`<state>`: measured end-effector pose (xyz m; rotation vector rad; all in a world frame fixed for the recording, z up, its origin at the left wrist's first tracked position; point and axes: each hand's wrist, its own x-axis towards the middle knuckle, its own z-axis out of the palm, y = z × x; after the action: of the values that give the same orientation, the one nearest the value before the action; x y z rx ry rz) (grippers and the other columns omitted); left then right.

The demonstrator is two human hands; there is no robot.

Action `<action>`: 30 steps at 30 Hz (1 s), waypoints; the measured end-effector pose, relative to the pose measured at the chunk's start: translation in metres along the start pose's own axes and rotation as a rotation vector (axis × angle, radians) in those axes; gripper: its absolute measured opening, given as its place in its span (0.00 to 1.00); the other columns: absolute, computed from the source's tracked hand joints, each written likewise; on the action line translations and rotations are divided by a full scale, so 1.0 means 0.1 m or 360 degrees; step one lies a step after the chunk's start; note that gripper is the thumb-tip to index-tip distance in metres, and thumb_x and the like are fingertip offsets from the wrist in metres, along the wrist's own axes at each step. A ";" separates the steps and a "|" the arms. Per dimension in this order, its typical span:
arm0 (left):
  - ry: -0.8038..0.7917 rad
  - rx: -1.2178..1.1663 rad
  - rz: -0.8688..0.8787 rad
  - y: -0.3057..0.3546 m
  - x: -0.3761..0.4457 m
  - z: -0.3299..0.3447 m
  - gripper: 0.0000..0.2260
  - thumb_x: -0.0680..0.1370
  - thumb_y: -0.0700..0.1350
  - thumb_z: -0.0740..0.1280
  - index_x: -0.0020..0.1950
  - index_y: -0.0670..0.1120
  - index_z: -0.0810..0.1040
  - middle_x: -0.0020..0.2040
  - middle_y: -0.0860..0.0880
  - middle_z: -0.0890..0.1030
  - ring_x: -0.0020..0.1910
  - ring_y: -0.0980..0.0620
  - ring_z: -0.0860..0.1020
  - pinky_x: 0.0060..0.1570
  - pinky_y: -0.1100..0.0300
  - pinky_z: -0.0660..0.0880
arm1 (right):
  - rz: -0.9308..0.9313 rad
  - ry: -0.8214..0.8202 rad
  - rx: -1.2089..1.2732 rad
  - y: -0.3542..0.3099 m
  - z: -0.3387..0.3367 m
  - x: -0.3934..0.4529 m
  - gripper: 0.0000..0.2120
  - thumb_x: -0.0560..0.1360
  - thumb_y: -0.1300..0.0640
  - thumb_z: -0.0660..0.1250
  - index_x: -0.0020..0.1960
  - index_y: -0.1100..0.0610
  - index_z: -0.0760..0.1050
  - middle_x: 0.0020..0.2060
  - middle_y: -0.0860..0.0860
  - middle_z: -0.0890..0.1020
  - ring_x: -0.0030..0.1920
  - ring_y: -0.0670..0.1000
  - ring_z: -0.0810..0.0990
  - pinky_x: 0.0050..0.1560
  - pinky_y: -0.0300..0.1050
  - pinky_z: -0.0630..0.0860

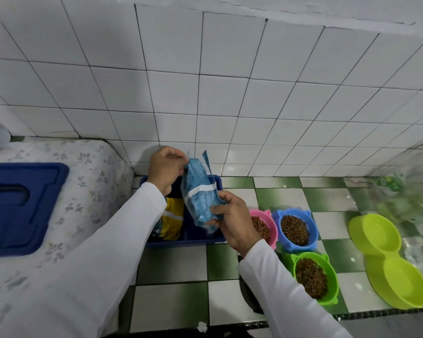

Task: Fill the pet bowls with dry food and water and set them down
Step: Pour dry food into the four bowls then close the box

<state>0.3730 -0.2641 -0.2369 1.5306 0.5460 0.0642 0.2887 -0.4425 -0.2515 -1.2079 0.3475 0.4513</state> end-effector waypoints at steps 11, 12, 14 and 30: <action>-0.0341 0.0640 0.0133 -0.17 0.18 0.04 0.06 0.75 0.33 0.75 0.48 0.40 0.80 0.46 0.43 0.85 0.50 0.43 0.84 0.51 0.46 0.84 | 0.0264 0.0082 -0.0552 0.26 0.08 0.15 0.20 0.75 0.72 0.66 0.63 0.56 0.73 0.56 0.52 0.79 0.55 0.56 0.79 0.47 0.56 0.85; -0.0341 0.0700 0.0150 -0.21 0.19 0.06 0.06 0.75 0.33 0.75 0.45 0.42 0.81 0.45 0.44 0.84 0.49 0.44 0.84 0.50 0.48 0.84 | 0.0281 0.0125 -0.0632 0.29 0.08 0.18 0.19 0.75 0.71 0.66 0.62 0.55 0.72 0.56 0.52 0.78 0.53 0.54 0.79 0.45 0.53 0.85; -0.0296 0.0791 0.0179 -0.31 0.21 0.09 0.09 0.74 0.33 0.74 0.42 0.46 0.80 0.43 0.47 0.84 0.47 0.47 0.83 0.46 0.54 0.83 | 0.0277 0.0225 -0.0806 0.34 0.11 0.24 0.18 0.75 0.69 0.67 0.61 0.53 0.71 0.56 0.53 0.79 0.52 0.53 0.79 0.44 0.50 0.85; -0.0179 0.0614 0.0276 -0.82 -0.26 -0.04 0.17 0.80 0.34 0.68 0.66 0.49 0.79 0.59 0.53 0.81 0.53 0.66 0.78 0.48 0.74 0.73 | -0.0350 0.0202 -0.1814 0.40 0.16 0.27 0.23 0.77 0.58 0.68 0.70 0.50 0.65 0.58 0.55 0.77 0.59 0.57 0.78 0.61 0.57 0.79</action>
<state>0.3251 -0.2755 -0.3074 1.9437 0.3467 0.0054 0.2924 -0.4125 -0.2920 -2.3625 0.0276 0.3764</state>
